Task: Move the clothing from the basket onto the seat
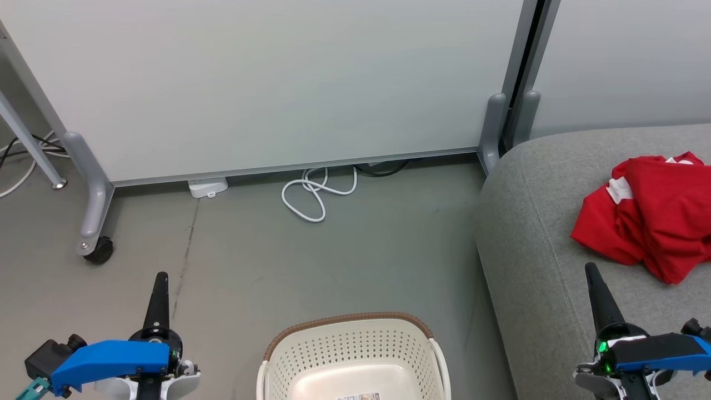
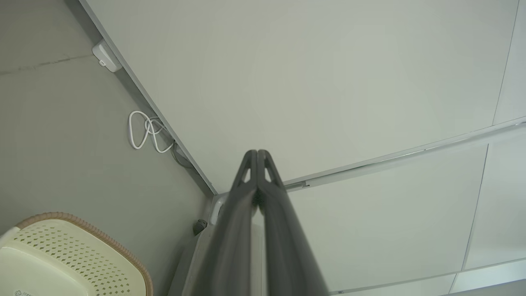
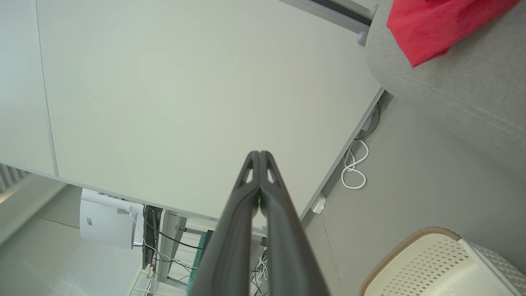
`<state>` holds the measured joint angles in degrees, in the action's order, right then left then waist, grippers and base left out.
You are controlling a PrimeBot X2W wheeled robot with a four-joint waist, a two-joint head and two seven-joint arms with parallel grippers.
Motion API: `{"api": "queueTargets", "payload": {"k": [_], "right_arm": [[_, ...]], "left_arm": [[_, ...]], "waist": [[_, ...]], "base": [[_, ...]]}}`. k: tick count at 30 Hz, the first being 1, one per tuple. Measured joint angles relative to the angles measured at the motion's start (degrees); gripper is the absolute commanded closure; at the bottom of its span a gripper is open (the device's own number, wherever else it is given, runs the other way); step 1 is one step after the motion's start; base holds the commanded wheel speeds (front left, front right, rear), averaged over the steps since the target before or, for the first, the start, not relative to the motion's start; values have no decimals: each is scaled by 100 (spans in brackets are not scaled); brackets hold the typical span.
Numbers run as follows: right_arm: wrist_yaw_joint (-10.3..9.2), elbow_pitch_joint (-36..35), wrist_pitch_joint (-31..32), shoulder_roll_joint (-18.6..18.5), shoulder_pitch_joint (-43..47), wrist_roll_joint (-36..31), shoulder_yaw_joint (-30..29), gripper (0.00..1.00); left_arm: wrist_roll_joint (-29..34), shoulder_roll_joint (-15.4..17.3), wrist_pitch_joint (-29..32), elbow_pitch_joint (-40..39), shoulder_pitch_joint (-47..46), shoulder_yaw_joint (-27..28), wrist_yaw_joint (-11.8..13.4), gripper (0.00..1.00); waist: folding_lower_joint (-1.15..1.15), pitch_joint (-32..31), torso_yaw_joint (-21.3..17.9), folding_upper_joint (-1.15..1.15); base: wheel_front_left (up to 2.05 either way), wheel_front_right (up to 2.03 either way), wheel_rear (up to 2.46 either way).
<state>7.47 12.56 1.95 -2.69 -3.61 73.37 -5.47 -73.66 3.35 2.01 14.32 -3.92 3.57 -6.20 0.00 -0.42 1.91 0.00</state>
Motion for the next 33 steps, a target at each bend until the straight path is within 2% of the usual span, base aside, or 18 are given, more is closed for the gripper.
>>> {"api": "queueTargets", "payload": {"k": [33], "right_arm": [[0,120,374,-3,-202,1523,-81,100]], "left_arm": [[-1510,-35,372,-7,-166,248,-90,100]], "waist": [[0,46,-151,0]], "base": [[0,0,0]]}}
